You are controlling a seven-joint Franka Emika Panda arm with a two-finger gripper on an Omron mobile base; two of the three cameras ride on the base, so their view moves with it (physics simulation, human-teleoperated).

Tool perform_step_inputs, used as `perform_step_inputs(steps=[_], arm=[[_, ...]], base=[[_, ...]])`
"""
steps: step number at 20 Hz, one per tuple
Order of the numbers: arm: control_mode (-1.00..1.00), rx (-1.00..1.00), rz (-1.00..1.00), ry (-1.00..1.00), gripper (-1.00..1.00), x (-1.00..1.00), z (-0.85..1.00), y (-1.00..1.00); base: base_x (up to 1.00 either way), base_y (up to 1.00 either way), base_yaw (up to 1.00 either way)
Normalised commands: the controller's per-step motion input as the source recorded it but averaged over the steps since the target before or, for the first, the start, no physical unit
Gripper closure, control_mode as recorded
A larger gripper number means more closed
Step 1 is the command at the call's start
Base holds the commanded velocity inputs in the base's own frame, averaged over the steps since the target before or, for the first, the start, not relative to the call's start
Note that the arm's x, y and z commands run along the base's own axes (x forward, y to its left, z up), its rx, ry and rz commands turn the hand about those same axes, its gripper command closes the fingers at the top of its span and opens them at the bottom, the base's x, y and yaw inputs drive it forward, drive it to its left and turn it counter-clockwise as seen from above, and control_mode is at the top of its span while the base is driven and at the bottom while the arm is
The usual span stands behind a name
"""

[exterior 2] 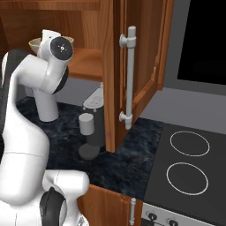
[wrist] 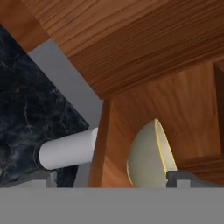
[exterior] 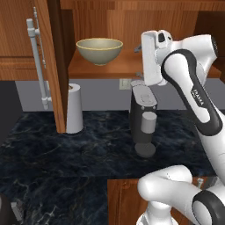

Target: Pick up the bowls from the cabinet and place each bowl in front of a stool on the dining counter.

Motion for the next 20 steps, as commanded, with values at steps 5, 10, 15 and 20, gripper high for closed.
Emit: perform_step_inputs(steps=[5,10,15,20], arm=[[-1.0,0.0,0.11,-0.04,-1.0,0.5,0.1,0.0],[-1.0,-0.05,0.01,0.03,-1.0,0.44,0.16,0.06],[-1.0,-0.09,0.0,0.04,-1.0,0.22,0.25,0.06],[-1.0,-0.02,0.0,0.0,-1.0,0.1,0.06,0.0]], base=[[0.0,0.0,0.0],[0.0,0.0,0.0],[0.0,0.0,0.0],[0.0,0.0,0.0]])
